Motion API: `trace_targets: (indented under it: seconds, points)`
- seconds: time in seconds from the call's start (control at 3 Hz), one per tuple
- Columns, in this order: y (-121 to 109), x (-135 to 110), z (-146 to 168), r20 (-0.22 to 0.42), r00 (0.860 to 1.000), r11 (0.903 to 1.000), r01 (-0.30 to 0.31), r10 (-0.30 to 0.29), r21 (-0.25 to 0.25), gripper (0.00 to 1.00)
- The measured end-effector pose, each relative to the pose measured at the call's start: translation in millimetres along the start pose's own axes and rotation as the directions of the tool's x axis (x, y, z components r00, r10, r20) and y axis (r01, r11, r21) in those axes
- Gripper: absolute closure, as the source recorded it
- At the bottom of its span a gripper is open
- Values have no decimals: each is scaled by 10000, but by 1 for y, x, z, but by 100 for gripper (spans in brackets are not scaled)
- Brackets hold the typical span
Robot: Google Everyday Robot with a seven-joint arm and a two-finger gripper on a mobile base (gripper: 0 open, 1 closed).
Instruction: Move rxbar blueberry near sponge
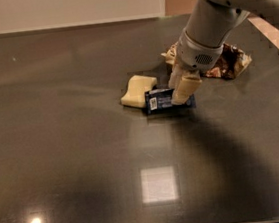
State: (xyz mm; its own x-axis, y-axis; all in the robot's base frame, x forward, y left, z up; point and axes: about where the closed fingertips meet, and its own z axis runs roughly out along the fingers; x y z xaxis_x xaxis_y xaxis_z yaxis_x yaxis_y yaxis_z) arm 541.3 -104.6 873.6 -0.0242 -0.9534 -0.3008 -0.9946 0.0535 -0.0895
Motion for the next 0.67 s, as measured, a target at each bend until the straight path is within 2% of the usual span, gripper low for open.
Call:
trace_targets:
  seconds: [0.33,0.67]
  points:
    - [0,-1,1,5,10000,10000,15,-15,6,0]
    - [0,-1,1,5,10000,10000,15,-15,7,0]
